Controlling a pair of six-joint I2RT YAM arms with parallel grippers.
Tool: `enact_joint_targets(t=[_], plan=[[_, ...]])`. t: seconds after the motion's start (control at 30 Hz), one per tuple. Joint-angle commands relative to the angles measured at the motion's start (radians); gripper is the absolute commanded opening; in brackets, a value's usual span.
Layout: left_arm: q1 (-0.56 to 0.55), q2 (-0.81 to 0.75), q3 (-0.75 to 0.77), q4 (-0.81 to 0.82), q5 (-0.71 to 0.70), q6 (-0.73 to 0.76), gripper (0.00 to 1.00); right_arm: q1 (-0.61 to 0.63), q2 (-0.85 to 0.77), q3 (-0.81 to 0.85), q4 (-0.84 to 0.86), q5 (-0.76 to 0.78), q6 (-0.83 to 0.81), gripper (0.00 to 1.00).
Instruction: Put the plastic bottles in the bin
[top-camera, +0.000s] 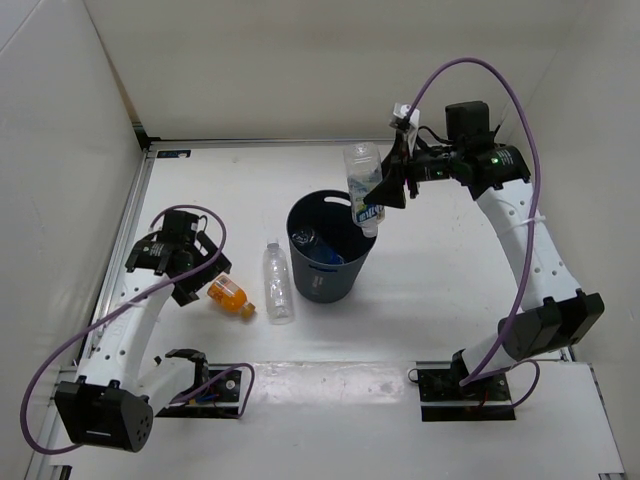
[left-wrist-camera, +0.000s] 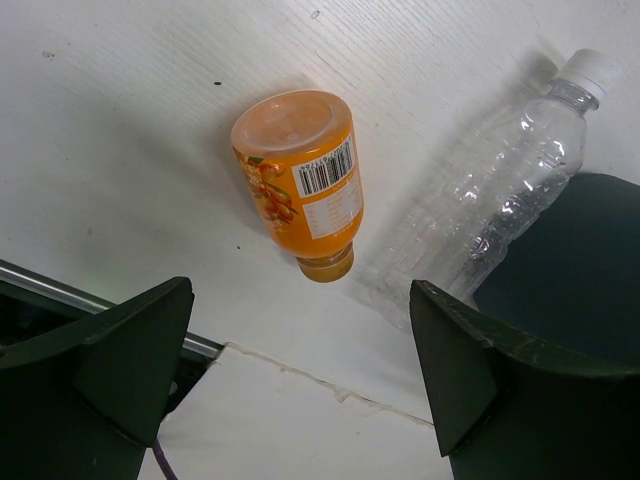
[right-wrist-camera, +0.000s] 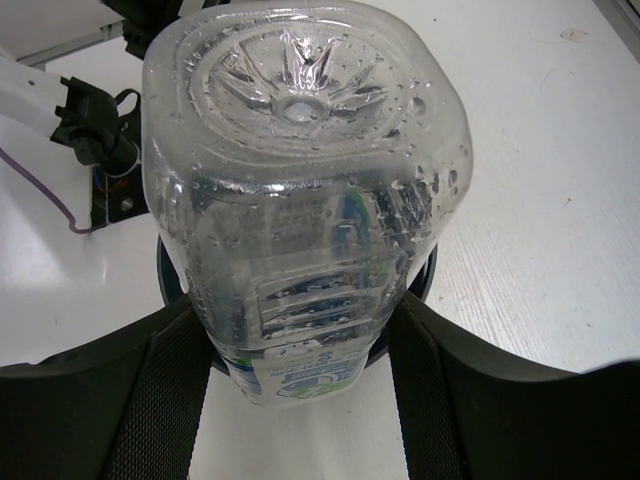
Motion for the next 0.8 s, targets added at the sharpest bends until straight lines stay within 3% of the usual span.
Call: enact_joint_targets(t=[0.0, 0.33, 0.6, 0.77], plan=[[-0.002, 0.005, -0.008, 0.023, 0.003, -0.011, 1.00, -0.005, -0.028, -0.017, -0.037, -0.017, -0.068, 0.39], [-0.004, 0.037, -0.014, 0.066, 0.021, -0.015, 1.00, 0.008, -0.061, -0.064, -0.091, -0.044, -0.269, 0.55], [-0.007, 0.046, -0.042, 0.098, 0.032, -0.008, 1.00, 0.027, -0.100, -0.096, -0.045, -0.012, -0.288, 0.61], [-0.005, 0.086, -0.022, 0.105, 0.046, 0.009, 1.00, 0.011, -0.126, -0.115, 0.026, 0.011, -0.219, 0.61]])
